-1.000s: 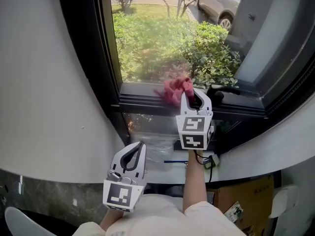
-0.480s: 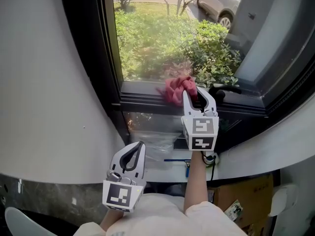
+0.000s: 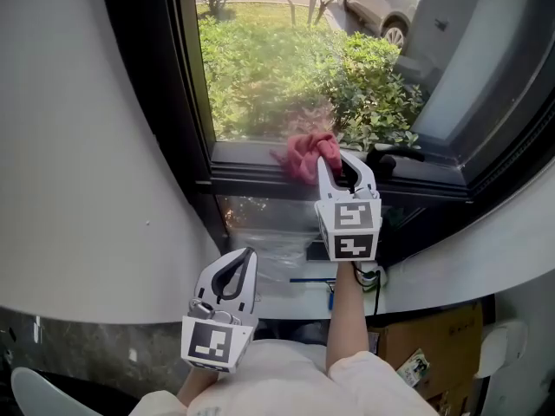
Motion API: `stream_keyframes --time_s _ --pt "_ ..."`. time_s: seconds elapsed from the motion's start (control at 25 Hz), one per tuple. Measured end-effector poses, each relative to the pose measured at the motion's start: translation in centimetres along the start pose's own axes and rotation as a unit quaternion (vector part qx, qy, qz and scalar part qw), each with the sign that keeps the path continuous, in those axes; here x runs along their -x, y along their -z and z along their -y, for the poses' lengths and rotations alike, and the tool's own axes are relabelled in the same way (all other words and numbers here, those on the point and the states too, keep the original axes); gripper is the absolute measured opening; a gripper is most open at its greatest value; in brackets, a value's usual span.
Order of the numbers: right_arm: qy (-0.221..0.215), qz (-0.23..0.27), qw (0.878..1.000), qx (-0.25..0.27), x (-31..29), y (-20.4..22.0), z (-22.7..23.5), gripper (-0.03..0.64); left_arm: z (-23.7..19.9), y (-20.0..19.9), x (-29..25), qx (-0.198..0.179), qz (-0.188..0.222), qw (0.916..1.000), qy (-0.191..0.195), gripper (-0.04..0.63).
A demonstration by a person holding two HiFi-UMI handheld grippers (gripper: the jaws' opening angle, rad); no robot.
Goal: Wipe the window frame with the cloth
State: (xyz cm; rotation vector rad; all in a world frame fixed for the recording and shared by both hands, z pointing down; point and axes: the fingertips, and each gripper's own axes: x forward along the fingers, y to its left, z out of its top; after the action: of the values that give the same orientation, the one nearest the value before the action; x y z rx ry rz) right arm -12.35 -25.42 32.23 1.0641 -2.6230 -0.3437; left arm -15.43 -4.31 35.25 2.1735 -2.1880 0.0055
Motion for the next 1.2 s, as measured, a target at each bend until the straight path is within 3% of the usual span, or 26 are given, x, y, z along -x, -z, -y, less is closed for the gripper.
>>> stream_keyframes --time_s 0.12,0.28,0.48,0.8,1.2 --pt "-0.007 0.023 0.999 -0.041 0.6 -0.9 -0.2 0.097 -0.2 -0.5 0.2 0.005 0.008 0.9999 -0.005 0.008" --pt "-0.036 0.104 0.99 -0.085 2.9 -4.9 -1.6 0.095 -0.7 -0.6 0.7 0.004 0.01 0.9999 -0.012 0.008" --pt "-0.081 0.165 0.98 -0.071 4.9 -9.2 -6.2 0.095 -0.5 -0.9 1.5 0.005 0.018 0.9997 -0.015 0.008" --pt "-0.179 0.132 0.974 -0.035 1.9 -7.8 -15.8 0.095 0.5 0.1 2.8 0.01 0.012 0.9998 -0.012 0.008" --pt "-0.179 0.114 0.977 -0.024 -0.8 -5.6 -18.4 0.095 -0.4 0.9 3.7 0.016 -0.001 0.9992 -0.035 0.008"
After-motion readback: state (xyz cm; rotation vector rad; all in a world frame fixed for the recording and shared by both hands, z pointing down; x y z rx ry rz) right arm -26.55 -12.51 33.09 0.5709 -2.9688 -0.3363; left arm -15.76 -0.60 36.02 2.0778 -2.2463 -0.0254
